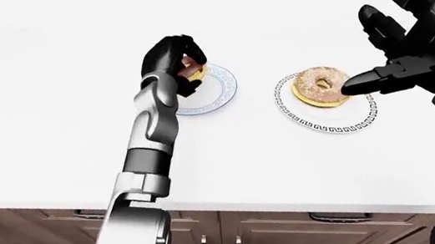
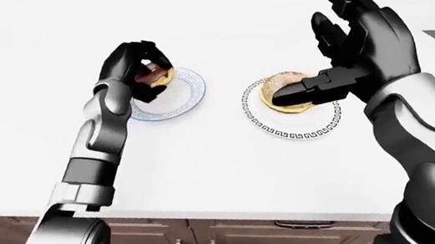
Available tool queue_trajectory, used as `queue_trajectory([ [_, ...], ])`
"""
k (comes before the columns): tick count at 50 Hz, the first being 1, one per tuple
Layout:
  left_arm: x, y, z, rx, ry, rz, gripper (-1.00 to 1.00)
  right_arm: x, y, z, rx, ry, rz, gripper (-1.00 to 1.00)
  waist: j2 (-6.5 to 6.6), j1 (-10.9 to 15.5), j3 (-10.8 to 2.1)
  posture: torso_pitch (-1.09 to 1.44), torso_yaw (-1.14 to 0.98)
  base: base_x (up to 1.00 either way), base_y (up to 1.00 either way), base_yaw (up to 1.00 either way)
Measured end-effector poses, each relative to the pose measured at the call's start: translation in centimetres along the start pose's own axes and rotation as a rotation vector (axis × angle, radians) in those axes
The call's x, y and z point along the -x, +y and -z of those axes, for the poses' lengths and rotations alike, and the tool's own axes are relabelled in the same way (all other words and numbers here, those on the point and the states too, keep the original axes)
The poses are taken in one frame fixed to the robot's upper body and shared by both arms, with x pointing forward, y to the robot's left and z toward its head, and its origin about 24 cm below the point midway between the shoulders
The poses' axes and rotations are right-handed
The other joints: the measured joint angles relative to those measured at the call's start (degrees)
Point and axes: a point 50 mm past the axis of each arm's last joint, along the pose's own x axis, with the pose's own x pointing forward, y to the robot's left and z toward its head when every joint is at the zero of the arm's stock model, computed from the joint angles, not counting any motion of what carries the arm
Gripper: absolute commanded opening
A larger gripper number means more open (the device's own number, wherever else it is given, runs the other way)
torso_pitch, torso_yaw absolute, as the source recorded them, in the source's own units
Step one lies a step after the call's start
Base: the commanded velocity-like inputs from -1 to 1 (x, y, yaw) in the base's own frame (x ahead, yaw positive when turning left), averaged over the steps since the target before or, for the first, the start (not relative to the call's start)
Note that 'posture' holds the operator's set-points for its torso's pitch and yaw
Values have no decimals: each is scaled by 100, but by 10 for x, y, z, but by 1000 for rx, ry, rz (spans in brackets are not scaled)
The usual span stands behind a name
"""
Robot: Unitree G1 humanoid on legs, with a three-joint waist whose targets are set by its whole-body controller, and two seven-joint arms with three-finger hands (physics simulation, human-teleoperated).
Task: Move the dessert items from the plate to the tray.
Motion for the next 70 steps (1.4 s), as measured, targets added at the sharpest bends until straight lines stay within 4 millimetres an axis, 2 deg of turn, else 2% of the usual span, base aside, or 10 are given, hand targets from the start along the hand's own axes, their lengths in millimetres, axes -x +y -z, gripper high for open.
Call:
queue_trajectory([
  [11, 10, 44, -36, 12, -108, -71, -28, 1, -3, -10, 17, -6, -5, 100, -6, 22, 34, 0, 0, 0, 0, 0],
  [20, 46, 71, -56, -15, -194, -43, -30, 5, -20, -33, 178, 75, -29, 100, -35, 30, 91, 0, 0, 0, 0, 0],
  [24, 55, 78, -58, -26, -204, -38, -32, -2, -20, -37, 247, 105, -56, 100, -59, 23, 97, 0, 0, 0, 0, 0],
  [29, 62, 80, -59, -37, -216, -33, -33, -14, -14, -20, 325, 175, -88, 100, -80, 32, 109, 0, 0, 0, 0, 0],
  [33, 62, 79, -56, -40, -205, -25, -36, -25, -5, -9, 374, 225, -125, 100, -41, 36, 125, 0, 0, 0, 0, 0],
  [42, 65, 78, -57, -43, -214, -21, -36, -35, 11, 9, 524, 253, -164, 100, 37, 37, 106, 0, 0, 0, 0, 0],
  [50, 69, 77, -59, -51, -225, -21, -36, -41, 7, 22, 570, 288, -135, 100, 129, 2, 88, 0, 0, 0, 0, 0],
  [58, 70, 73, -63, -55, -245, -3, -38, -59, 9, 38, 616, 346, -140, 100, 188, -28, 71, 0, 0, 0, 0, 0],
  [70, 76, 79, -68, -62, -264, -15, -47, -71, -1, 62, 678, 415, -112, 100, 192, -32, 57, 0, 0, 0, 0, 0],
])
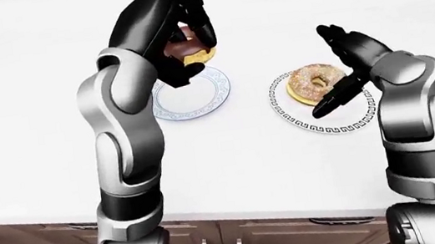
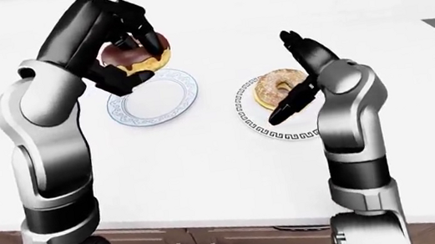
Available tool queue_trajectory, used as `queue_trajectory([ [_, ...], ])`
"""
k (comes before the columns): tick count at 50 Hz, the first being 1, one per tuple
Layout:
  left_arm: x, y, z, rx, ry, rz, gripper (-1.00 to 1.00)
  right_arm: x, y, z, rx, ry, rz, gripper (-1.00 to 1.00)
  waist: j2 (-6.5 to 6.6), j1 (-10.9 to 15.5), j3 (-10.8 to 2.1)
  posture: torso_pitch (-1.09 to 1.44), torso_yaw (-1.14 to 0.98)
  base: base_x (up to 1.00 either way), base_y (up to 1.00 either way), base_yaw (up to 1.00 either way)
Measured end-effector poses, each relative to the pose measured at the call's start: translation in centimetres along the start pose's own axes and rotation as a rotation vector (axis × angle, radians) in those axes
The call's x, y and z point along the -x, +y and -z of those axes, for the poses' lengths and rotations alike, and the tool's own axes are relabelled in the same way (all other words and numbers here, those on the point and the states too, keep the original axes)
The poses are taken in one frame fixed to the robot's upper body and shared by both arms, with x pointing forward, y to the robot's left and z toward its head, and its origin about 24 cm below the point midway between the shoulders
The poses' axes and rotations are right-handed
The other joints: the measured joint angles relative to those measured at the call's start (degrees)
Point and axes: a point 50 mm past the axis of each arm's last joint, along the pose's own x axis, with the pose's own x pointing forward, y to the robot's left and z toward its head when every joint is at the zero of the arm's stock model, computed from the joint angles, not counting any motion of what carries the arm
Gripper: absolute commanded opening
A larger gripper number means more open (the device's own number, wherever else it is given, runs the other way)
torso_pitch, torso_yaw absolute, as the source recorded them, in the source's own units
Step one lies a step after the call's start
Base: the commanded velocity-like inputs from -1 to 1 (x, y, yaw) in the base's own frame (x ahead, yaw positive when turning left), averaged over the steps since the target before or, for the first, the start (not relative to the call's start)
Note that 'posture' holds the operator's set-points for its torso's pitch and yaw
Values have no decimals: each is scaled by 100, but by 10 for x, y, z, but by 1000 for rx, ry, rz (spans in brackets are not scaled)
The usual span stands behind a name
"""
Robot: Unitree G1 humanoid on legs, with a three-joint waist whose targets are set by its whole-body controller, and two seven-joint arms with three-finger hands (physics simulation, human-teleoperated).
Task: Move the dessert items from the plate to the tray.
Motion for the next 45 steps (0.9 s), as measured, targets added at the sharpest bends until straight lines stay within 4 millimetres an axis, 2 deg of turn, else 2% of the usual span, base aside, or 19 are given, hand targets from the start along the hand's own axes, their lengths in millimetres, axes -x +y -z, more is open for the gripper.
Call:
queue_trajectory([
  [3, 0, -3, 1, -2, 1, 10, -50, -4, 1, 1, 11, 9, 9, 100, 3, -3, -5, 0, 0, 0, 0, 0],
  [4, 0, -4, 2, -3, 1, 13, -56, -5, 1, 2, 23, 12, 11, 100, 1, -3, -7, 0, 0, 0, 0, 0],
  [6, 0, -5, 3, -7, 2, 17, -97, -8, 3, 2, 36, 18, 10, 100, -3, -7, -6, 0, 0, 0, 0, 0],
  [7, 0, -5, 3, -8, 3, 18, -100, -10, 4, 2, 40, 22, 9, 100, -4, -6, -5, 0, 0, 0, 0, 0],
  [22, 0, -6, 4, -12, 1, 13, -100, -26, 6, 6, 58, 48, 34, 100, -17, 15, -18, 0, 0, 0, 0, 0],
  [35, 0, -6, 5, -15, -2, 7, -100, -31, 4, 22, 71, 102, 59, 100, -27, 23, -25, 0, 0, 0, 0, 0],
  [38, 0, -7, 5, -15, -4, 13, -100, -32, 4, 25, 74, 110, 59, 92, -29, 22, -25, 0, 0, 0, 0, 0],
  [40, 0, -8, 6, -15, -3, 15, -100, -33, 4, 27, 68, 111, 58, 74, -30, 21, -31, 0, 0, 0, 0, 0],
  [45, 0, -7, 6, -14, -3, 10, -100, -35, 5, 31, 76, 113, 60, 47, -46, 23, -54, 0, 0, 0, 0, 0],
])
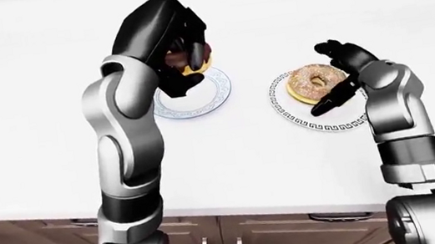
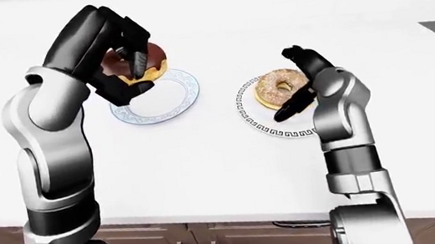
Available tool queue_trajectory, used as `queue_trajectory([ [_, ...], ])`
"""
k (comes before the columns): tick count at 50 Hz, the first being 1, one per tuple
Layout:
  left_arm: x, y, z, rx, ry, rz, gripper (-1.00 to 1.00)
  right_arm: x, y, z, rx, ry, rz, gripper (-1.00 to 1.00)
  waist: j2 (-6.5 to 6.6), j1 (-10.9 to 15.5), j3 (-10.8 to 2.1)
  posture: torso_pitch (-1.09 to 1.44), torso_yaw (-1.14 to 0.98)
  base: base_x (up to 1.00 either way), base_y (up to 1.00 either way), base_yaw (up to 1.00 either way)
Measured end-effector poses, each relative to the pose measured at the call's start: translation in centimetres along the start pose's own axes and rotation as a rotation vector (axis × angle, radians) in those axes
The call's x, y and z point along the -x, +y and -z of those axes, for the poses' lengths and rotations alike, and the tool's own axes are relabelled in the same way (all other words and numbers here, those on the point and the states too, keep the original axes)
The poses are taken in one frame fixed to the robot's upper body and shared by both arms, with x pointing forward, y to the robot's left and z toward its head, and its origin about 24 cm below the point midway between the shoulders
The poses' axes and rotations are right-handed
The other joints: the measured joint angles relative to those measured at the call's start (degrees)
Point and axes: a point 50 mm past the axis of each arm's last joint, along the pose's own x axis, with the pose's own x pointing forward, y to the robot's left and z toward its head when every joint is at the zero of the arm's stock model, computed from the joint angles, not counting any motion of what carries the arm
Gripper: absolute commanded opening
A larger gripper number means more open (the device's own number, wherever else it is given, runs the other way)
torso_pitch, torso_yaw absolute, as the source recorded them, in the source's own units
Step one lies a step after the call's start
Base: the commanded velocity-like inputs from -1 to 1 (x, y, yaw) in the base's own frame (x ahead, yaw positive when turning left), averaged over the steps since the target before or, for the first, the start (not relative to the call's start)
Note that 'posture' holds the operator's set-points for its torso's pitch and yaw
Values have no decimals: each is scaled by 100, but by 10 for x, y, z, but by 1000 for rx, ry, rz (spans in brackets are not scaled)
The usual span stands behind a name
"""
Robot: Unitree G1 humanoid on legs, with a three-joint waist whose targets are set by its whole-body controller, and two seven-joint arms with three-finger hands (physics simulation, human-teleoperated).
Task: Move the dessert items from the plate to the tray.
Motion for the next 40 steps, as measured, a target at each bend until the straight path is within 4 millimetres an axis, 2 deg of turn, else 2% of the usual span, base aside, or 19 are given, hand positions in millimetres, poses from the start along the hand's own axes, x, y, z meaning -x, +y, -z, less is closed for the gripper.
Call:
queue_trajectory([
  [8, 0, -2, -1, -1, -6, 6, -100, -2, -2, 6, 11, 5, 38, 27, -29, 3, -16, 0, 0, 0, 0, 0],
  [13, 1, -1, -1, 0, -6, 1, -100, -2, -5, 6, 19, -6, 64, -18, -34, 10, -15, 0, 0, 0, 0, 0],
  [15, 1, -1, -2, 0, -8, 1, -100, -1, -8, 4, 9, -21, 81, -22, -26, 16, 0, 0, 0, 0, 0, 0],
  [17, 2, 0, -2, 0, -9, -1, -100, 1, -13, 1, -23, -39, 94, -49, -14, 17, 21, 0, 0, 0, 0, 0],
  [18, 2, 0, -2, -1, -10, -2, -100, 4, -17, -2, -49, -53, 103, -79, -4, 21, 34, 0, 0, 0, 0, 0],
  [20, 1, 0, -3, -2, -10, 3, -100, 10, -26, -10, -88, -87, 120, -98, 7, 28, 53, 0, 0, 0, 0, 0],
  [25, 1, 6, -7, -6, -19, 2, -100, 32, -48, -28, -123, -177, 146, -99, -9, 33, 61, 0, 0, 0, 0, 0],
  [29, 3, 18, -10, -7, -23, -20, -100, 65, -68, -31, -191, -248, 127, -97, -34, 55, 82, 0, 0, -4, 0, 0],
  [32, 5, 24, -13, 1, -20, -27, -100, 82, -82, -31, -229, -270, 123, -97, 8, 42, -50, 0, 0, -47, -4, 0],
  [33, 7, 25, -14, 3, -23, -30, -100, 86, -85, -30, -239, -273, 125, -98, 33, 44, -57, 0, 0, -54, -11, 0],
  [34, 11, 25, -16, 6, -27, -33, -100, 89, -87, -29, -250, -277, 124, -98, 86, 42, -36, 0, 0, -52, -19, 0],
  [38, 15, 24, -20, 12, -40, -18, -100, 95, -91, -25, -288, -272, 103, -100, 480, 28, -5, 0, 0, -53, -52, 0],
  [40, 15, 26, -23, 9, -52, -16, -100, 99, -97, -26, -300, -275, 112, -100, 539, -7, 8, 0, 0, -54, -85, 0],
])
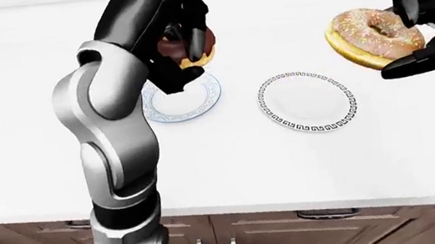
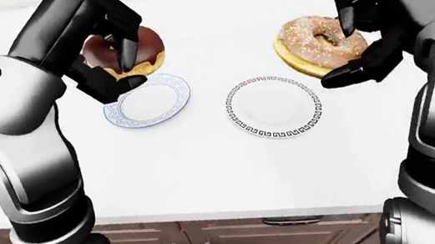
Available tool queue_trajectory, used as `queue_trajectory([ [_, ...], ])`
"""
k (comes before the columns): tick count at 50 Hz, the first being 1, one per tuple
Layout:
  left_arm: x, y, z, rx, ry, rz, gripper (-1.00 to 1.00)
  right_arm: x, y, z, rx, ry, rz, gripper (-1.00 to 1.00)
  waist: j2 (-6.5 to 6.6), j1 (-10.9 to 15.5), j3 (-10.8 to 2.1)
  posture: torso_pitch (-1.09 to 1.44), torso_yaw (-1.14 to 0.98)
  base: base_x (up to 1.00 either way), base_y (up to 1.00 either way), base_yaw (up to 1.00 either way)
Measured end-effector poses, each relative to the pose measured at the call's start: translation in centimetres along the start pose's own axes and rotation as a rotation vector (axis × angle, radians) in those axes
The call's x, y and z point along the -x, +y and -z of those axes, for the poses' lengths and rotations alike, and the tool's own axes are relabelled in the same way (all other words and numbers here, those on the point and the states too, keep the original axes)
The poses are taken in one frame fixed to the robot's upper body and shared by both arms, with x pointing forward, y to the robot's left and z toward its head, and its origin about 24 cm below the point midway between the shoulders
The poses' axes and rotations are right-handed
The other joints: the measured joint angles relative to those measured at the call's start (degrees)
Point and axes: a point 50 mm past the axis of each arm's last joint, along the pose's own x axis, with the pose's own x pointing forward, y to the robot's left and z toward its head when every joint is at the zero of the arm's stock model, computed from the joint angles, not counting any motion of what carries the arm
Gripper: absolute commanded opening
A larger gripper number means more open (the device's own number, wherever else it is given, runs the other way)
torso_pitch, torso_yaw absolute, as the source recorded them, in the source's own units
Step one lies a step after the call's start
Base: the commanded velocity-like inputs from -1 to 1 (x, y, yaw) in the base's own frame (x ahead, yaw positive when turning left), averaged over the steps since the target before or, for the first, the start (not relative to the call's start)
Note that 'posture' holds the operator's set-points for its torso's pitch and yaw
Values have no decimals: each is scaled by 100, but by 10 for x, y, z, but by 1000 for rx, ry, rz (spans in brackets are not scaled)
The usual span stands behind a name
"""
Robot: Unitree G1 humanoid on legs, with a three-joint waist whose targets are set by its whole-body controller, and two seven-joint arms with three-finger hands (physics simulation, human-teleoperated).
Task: Move the dessert items from the plate to the tray.
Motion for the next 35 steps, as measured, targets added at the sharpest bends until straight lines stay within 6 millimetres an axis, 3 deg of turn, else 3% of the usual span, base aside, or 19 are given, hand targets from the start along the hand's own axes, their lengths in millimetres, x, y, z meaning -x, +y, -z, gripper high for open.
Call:
queue_trajectory([
  [3, 2, 5, -2, 7, -5, -16, -100, 6, -7, -12, 4, -45, 27, -100, -54, -10, 66, 0, 0, -52, -98, 0],
  [6, 2, 8, -2, 18, 10, -24, -100, 9, -7, -17, 13, -72, 29, -100, -230, 61, 116, 0, 0, -24, -100, 0],
  [10, 3, 11, -1, 28, 24, -36, -100, 7, -2, -17, 5, -86, 4, -100, -555, 343, 204, 0, 0, -1, -100, 0],
  [12, 4, 13, -2, 24, 21, -51, -100, 7, 1, -18, 2, -97, -4, -100, -772, 445, 156, 0, 0, 0, -100, 0],
  [13, 4, 14, -3, 22, 18, -58, -100, 7, 2, -18, 0, -101, -6, -100, -943, 494, 117, 0, 0, 0, -100, 0],
  [14, 4, 14, -3, 23, 13, -59, -100, 7, 2, -17, -2, -98, -5, -100, -1009, 496, 92, 0, 0, 0, -100, 0],
  [16, 4, 5, -4, 27, 9, -23, -100, 7, 1, -8, -15, -67, -1, -100, -914, 390, 210, 0, 0, 0, -100, 0],
  [18, 2, 1, -4, 28, 8, 6, -100, 6, -1, -7, -21, -52, 11, -100, -836, 335, 189, 0, 0, 0, -100, 0],
  [23, 2, 6, -3, 21, 3, -15, -100, 11, -4, -13, -7, -79, 34, -100, -462, 203, 235, 0, 0, 0, -100, 0],
  [25, 4, 8, -1, 20, 13, -31, -100, 9, 2, -12, -3, -81, 15, -100, -317, 280, 268, 0, 0, 0, -100, 0],
  [28, 5, 3, 5, 31, 40, -14, -100, 7, 10, -5, -6, -50, -38, -100, -217, 218, 109, 0, 0, 0, -100, 0],
  [30, 5, 5, 3, 26, 31, -21, -100, 8, 7, -7, -5, -59, -31, -100, -277, 204, 108, 0, 0, 0, -100, 0],
  [32, 6, 8, 0, 19, 14, -38, -100, 11, 3, -10, 1, -79, -7, -100, -471, 207, 180, 0, 0, 0, -100, 0],
  [34, 7, 7, -5, 18, -6, -45, -100, 13, -1, -9, 4, -82, 17, -100, -796, 119, 137, 0, 0, 0, -100, 0],
  [35, 7, 1, -6, 23, -11, -25, -100, 14, -1, -4, 0, -66, 25, -100, -780, 52, 200, 0, 0, 0, -100, 0],
])
